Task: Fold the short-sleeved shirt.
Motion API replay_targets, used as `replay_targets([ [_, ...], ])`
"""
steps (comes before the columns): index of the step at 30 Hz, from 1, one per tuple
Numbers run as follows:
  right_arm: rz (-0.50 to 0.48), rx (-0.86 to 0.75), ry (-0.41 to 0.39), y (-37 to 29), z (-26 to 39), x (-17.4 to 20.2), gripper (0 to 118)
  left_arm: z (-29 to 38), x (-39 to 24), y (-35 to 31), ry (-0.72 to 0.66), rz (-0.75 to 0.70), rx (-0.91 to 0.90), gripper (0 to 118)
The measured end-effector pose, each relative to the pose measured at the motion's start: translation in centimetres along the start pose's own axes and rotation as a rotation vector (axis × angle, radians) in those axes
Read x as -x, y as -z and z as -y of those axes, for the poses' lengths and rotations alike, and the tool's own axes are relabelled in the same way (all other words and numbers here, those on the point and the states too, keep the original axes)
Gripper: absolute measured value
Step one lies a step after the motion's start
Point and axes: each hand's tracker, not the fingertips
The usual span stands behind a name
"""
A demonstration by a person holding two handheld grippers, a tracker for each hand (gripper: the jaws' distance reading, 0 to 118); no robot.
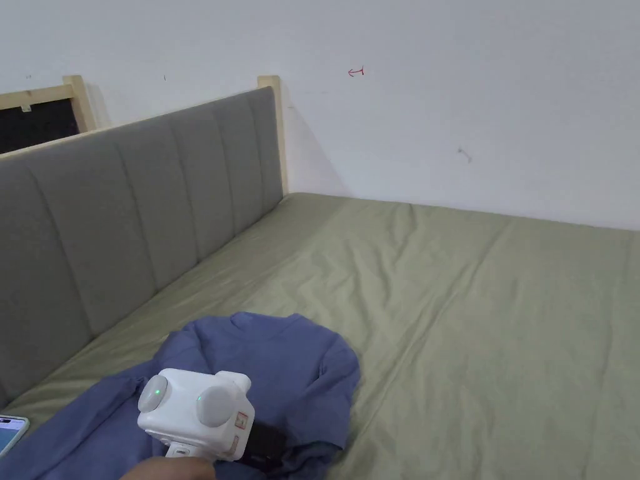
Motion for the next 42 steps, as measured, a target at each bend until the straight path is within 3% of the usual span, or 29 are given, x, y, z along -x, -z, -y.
replay_targets([
  [1, -0.001, -0.002, 0.001, -0.1, 0.0, -0.1, 0, 0.4, -0.7, -1.4, -0.002, -0.003, -0.002, 114],
  [2, -0.003, -0.006, 0.001, -0.2, -0.1, -0.2, 0, -0.8, 1.0, 0.3, -0.05, 0.079, 0.102, 103],
  [3, -0.002, -0.011, 0.0, -0.5, -0.2, -0.2, 0, -2.6, 3.2, 1.9, -0.072, 0.099, 0.076, 88],
  [4, 0.001, -0.028, 0.002, -0.9, -0.3, -0.3, 0, -3.1, 3.7, 1.3, -0.077, 0.096, 0.049, 60],
  [5, 0.004, -0.064, 0.009, -1.6, -0.5, -0.3, 0, -3.9, 4.6, 0.4, -0.085, 0.091, 0.01, 4],
  [6, 0.01, -0.109, 0.019, -2.4, -0.8, -0.5, 0, -4.9, 5.3, -0.2, -0.099, 0.081, -0.013, 3],
  [7, 0.015, -0.139, 0.023, -3.1, -1.1, -0.7, 0, -1.2, 2.1, -3.4, -0.088, 0.003, -0.13, 3],
  [8, 0.024, -0.165, 0.028, -3.9, -1.6, -0.9, 0, -1.5, 2.4, -5.2, -0.113, 0.032, -0.186, 3],
  [11, 0.031, -0.21, 0.035, -6.0, -2.9, -1.7, 0, -5.0, 4.1, -10.7, -0.061, 0.04, -0.377, 3],
  [15, 0.078, -0.261, 0.0, -8.1, -4.2, -2.3, 0, -9.2, 3.9, -23.2, -0.039, 0.058, -0.669, 3],
  [19, 0.068, -0.288, 0.038, -9.6, -4.4, -2.9, 0, -10.4, 1.6, -31.3, 0.019, 0.088, -0.717, 3],
  [23, 0.057, -0.288, 0.078, -10.0, -4.1, -3.3, 0, -8.9, 0.1, -32.1, 0.047, 0.113, -0.692, 3],
  [28, 0.056, -0.291, 0.08, -10.7, -4.9, -3.8, 0, -10.6, -3.4, -36.0, 0.001, 0.268, -0.768, 3],
  [33, 0.057, -0.338, 0.112, -12.6, -5.5, -4.6, 0, -15.5, -8.6, -44.7, 0.126, 0.254, -0.917, 3],
  [42, 0.11, -0.374, 0.164, -15.0, -5.3, -7.3, 0, -20.5, -20.5, -59.0, 0.288, 0.403, -1.122, 3],
])
